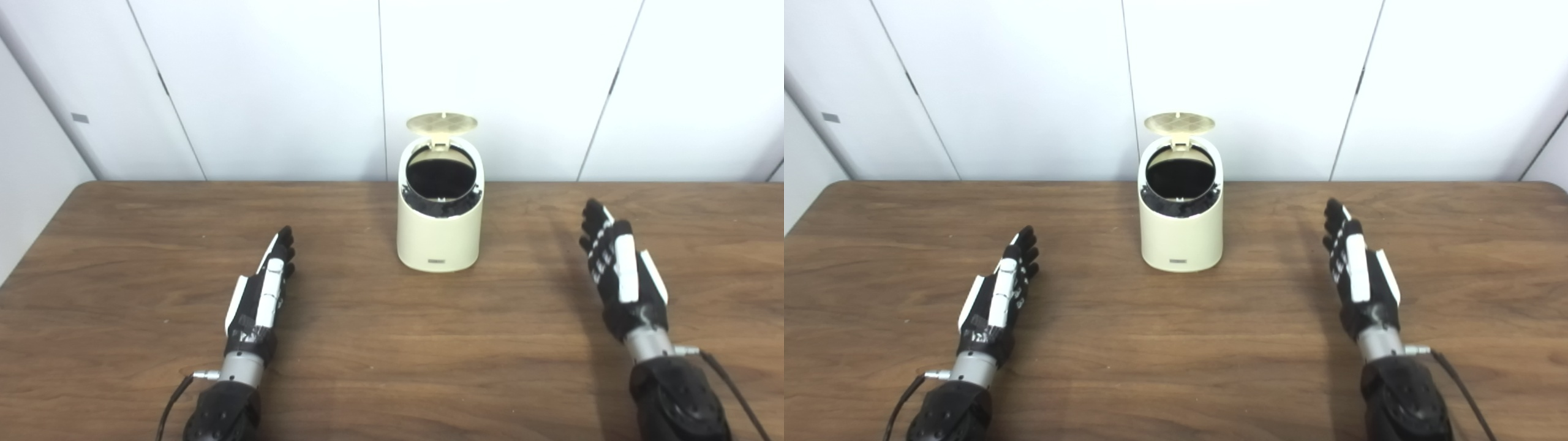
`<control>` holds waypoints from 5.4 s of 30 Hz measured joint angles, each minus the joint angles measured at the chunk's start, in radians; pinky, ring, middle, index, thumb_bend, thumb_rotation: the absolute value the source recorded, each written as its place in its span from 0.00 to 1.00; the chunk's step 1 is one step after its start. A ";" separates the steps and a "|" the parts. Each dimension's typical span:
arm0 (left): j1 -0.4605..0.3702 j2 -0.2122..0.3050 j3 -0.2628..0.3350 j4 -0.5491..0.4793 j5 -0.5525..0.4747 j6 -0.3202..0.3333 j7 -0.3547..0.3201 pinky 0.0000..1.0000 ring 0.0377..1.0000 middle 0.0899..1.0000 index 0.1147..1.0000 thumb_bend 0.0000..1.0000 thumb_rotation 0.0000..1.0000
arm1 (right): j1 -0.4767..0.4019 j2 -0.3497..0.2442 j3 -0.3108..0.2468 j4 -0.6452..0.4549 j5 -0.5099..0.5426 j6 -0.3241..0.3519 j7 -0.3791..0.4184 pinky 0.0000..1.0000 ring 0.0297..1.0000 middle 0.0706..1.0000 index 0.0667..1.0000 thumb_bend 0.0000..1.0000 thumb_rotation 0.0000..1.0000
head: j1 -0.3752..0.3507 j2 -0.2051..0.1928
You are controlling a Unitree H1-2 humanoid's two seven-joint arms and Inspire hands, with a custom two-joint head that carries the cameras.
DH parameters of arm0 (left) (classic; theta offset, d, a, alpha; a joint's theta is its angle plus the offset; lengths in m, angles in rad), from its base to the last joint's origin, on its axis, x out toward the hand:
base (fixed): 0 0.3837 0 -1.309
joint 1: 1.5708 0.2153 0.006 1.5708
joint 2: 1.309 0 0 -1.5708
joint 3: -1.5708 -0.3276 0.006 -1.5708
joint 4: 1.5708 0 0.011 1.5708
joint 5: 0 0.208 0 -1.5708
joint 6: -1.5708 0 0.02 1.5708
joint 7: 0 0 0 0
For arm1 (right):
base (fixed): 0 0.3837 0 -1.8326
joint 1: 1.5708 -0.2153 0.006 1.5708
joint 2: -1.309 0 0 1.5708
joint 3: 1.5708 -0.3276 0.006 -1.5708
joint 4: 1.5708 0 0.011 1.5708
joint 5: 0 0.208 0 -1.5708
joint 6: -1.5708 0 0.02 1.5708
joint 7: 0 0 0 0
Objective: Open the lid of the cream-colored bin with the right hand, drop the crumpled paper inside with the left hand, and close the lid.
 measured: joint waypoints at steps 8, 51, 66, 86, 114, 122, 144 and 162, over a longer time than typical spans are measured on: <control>0.007 0.004 -0.004 0.028 0.006 -0.053 0.011 1.00 1.00 1.00 1.00 0.57 1.00 | -0.101 -0.032 0.041 -0.015 -0.084 0.014 0.000 1.00 0.98 0.96 0.93 0.63 1.00 | -0.003 0.005; 0.019 0.009 -0.027 0.056 -0.002 -0.088 0.014 0.97 1.00 1.00 1.00 0.65 0.89 | -0.505 -0.181 0.386 -0.118 -0.658 0.158 0.230 0.95 0.96 0.92 0.86 0.56 1.00 | -0.026 0.000; 0.017 0.001 -0.027 0.056 -0.008 -0.083 0.028 0.93 1.00 1.00 1.00 0.67 0.92 | -0.505 -0.219 0.430 -0.154 -0.734 0.151 0.318 0.97 0.99 0.93 0.84 0.59 1.00 | -0.020 0.003; 0.019 0.001 -0.031 0.053 -0.011 -0.078 0.043 0.90 1.00 1.00 1.00 0.68 0.90 | -0.461 -0.223 0.411 -0.176 -0.741 0.155 0.348 0.95 1.00 0.94 0.85 0.59 1.00 | -0.015 0.015; 0.021 0.002 -0.040 0.048 0.000 -0.075 0.049 0.95 1.00 1.00 1.00 0.69 0.89 | -0.396 -0.228 0.483 -0.204 -0.801 0.151 0.398 1.00 1.00 0.95 0.88 0.66 1.00 | -0.008 0.032; 0.028 0.001 -0.049 0.037 0.005 -0.071 0.053 0.98 1.00 1.00 1.00 0.70 0.89 | -0.384 -0.228 0.496 -0.211 -0.844 0.136 0.397 1.00 1.00 0.97 0.87 0.65 1.00 | -0.003 0.038; 0.029 0.003 -0.053 0.036 0.008 -0.071 0.054 1.00 1.00 1.00 1.00 0.75 0.91 | -0.336 -0.228 0.479 -0.257 -0.881 0.122 0.421 1.00 1.00 0.96 0.86 0.63 1.00 | -0.003 0.048; 0.033 0.002 -0.057 0.021 0.003 -0.049 0.054 1.00 1.00 1.00 1.00 0.78 0.90 | -0.332 -0.228 0.475 -0.261 -0.900 0.118 0.430 1.00 1.00 0.96 0.87 0.65 1.00 | 0.003 0.063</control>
